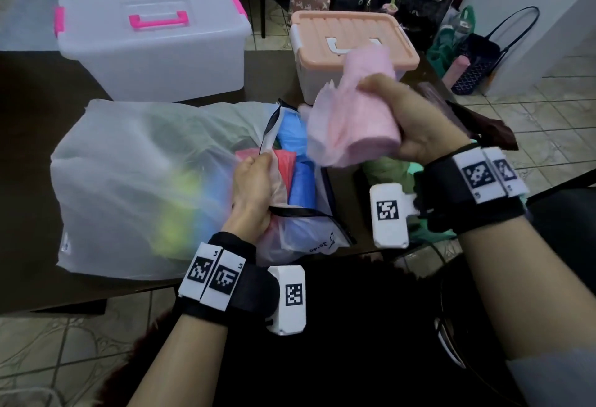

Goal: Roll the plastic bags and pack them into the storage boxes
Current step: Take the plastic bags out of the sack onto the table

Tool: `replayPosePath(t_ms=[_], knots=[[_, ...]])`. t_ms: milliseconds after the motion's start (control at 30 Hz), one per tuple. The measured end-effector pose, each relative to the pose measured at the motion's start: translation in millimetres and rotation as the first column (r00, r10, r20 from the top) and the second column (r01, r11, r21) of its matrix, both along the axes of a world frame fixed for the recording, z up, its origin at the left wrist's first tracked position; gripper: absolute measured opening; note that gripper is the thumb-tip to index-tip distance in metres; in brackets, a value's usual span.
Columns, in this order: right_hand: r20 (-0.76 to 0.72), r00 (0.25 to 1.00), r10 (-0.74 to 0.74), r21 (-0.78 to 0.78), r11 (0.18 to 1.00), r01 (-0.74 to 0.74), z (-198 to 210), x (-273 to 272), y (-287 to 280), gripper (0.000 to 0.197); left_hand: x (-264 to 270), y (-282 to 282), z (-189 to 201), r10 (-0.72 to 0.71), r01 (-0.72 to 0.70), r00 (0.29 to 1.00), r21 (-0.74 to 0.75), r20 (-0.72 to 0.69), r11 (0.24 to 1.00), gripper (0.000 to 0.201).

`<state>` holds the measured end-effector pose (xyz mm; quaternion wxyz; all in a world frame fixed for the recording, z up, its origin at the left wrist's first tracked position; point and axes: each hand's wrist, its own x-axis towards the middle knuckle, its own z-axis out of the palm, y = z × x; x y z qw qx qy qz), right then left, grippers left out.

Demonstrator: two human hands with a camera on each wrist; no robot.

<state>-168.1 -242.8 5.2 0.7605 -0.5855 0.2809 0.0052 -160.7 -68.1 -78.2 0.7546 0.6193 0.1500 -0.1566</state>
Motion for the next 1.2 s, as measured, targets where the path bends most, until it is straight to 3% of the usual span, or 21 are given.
replayPosePath(t_ms=[100,167,200,233,267,300,333,533,733,867,933,1000,1100,1200], knots=[[0.11,0.993,-0.048,-0.031,0.998,0.052,13,19,-13,0.039,0,0,-1,-0.007,0.007,1.0,0.014,-0.008,1.0,0.032],[0.074,0.995,-0.071,-0.313,0.945,0.091,14,34,-18,0.051,0,0,0,-0.006,0.006,1.0,0.006,-0.02,1.0,0.032],[0.008,0.998,-0.068,-0.521,0.851,0.062,11,42,-20,0.057,0,-1,1,-0.005,0.005,1.0,0.005,-0.018,1.0,0.032],[-0.088,0.994,-0.065,-0.707,0.707,-0.016,5,49,-20,0.062,0,-1,1,-0.003,0.003,1.0,0.007,-0.012,1.0,0.032],[-0.178,0.982,-0.064,-0.825,0.553,-0.114,-1,55,-20,0.067,0,-1,2,0.003,-0.003,1.0,0.01,-0.005,1.0,0.032],[-0.241,0.968,-0.064,-0.871,0.455,-0.187,-9,60,-19,0.07,-1,-1,2,0.007,-0.007,1.0,0.015,-0.002,1.0,0.032],[-0.271,0.96,-0.067,-0.885,0.411,-0.221,-20,65,-18,0.07,-1,-1,2,0.01,-0.01,1.0,0.019,-0.001,1.0,0.031],[-0.303,0.939,-0.165,-0.908,0.348,-0.232,-72,87,-9,0.062,0,-1,1,0.003,-0.003,1.0,0.001,0.003,1.0,0.031],[-0.394,0.903,-0.171,-0.899,0.275,-0.34,-96,92,-6,0.066,2,1,0,-0.003,0.002,1.0,-0.029,-0.028,1.0,0.03],[-0.284,0.93,-0.234,-0.955,-0.013,-0.295,-97,88,2,0.067,1,1,-1,0.001,-0.001,1.0,-0.019,-0.018,1.0,0.031],[-0.199,0.961,-0.192,-0.97,-0.099,-0.22,-94,86,5,0.057,2,1,-1,-0.002,0.001,1.0,-0.018,-0.027,1.0,0.028],[-0.191,0.972,-0.138,-0.973,-0.103,-0.206,-92,84,5,0.045,2,1,0,-0.008,0.006,0.999,-0.033,-0.038,0.999,0.027],[-0.349,0.931,-0.105,-0.937,0.031,-0.348,-88,82,0,0.052,2,3,3,-0.012,0.01,0.999,-0.048,-0.053,0.999,0.025],[-0.373,0.918,-0.137,-0.926,0.124,-0.358,-80,80,-7,0.047,7,6,9,-0.035,0.034,0.998,-0.037,-0.05,0.999,0.017]])
